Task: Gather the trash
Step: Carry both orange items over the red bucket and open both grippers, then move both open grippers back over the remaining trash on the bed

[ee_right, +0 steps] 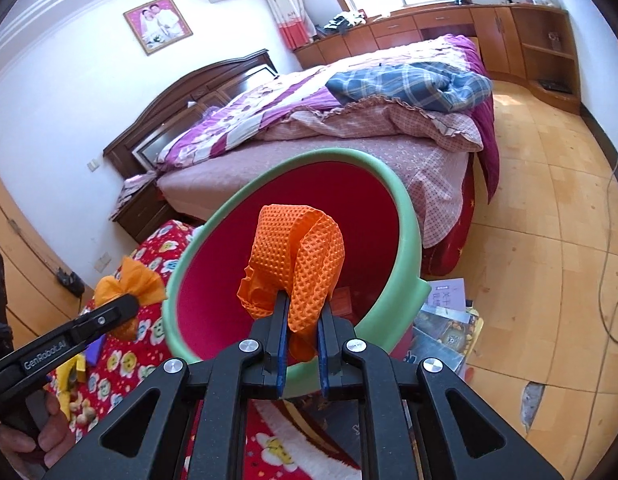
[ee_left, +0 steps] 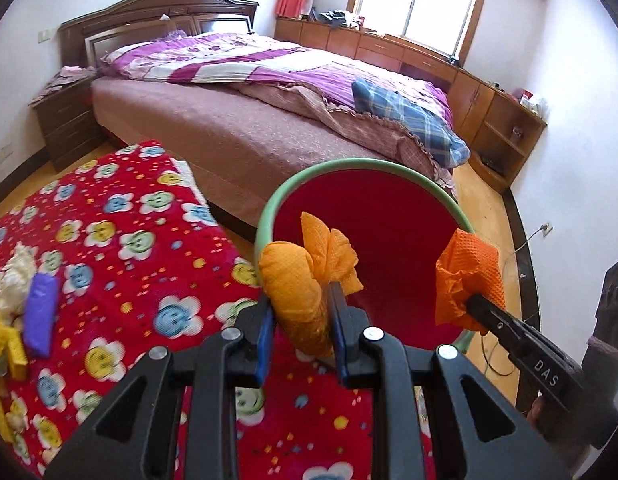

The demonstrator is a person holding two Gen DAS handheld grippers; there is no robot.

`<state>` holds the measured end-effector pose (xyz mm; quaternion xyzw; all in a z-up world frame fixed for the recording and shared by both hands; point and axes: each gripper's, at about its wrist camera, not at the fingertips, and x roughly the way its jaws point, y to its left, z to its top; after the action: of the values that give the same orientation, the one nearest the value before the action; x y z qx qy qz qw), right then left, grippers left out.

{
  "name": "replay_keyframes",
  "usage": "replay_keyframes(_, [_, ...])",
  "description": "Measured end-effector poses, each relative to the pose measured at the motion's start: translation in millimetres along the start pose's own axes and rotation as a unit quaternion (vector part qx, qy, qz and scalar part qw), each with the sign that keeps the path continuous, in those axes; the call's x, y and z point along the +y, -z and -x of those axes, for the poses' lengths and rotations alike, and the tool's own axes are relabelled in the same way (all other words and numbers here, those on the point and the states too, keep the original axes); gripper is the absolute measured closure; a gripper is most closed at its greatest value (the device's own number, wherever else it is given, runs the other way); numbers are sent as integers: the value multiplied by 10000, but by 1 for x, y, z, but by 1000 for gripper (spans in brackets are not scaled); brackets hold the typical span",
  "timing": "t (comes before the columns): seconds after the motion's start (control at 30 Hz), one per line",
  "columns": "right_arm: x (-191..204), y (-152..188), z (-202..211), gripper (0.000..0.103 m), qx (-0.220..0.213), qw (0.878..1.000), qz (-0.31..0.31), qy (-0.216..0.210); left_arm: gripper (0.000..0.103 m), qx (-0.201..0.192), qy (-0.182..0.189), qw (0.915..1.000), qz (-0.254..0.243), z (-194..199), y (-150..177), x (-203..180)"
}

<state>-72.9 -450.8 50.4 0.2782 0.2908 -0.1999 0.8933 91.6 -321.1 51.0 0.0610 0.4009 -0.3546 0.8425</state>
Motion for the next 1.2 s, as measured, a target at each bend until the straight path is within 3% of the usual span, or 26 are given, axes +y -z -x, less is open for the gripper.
replay_keyframes(0.2, [-7,1,-8,89,95,9999,-53,61,79,15,57,9999,-105,-16,-4,-4])
replay_keyframes(0.43, [-11,0,-11,85,90,9999,-110,-16,58,92,-42,9999,-108,-26,-4,-5])
replay_keyframes(0.77, [-4,1,1,75,-7,9999,-96,-124,58,83,-49,10000,4,-10,2,0])
replay_keyframes(0.87, [4,2,9,67,-71,9998,4,-164,58,73,-101,9999,82,0,5,4])
replay_keyframes(1.07, [25,7,25,56,-136,9993,209,-292,58,-4,-349,9992,200,25,14,15])
replay_keyframes(1.2, [37,13,31,54,-112,9986,321,-396,58,-114,-612,9977,276,46,22,25])
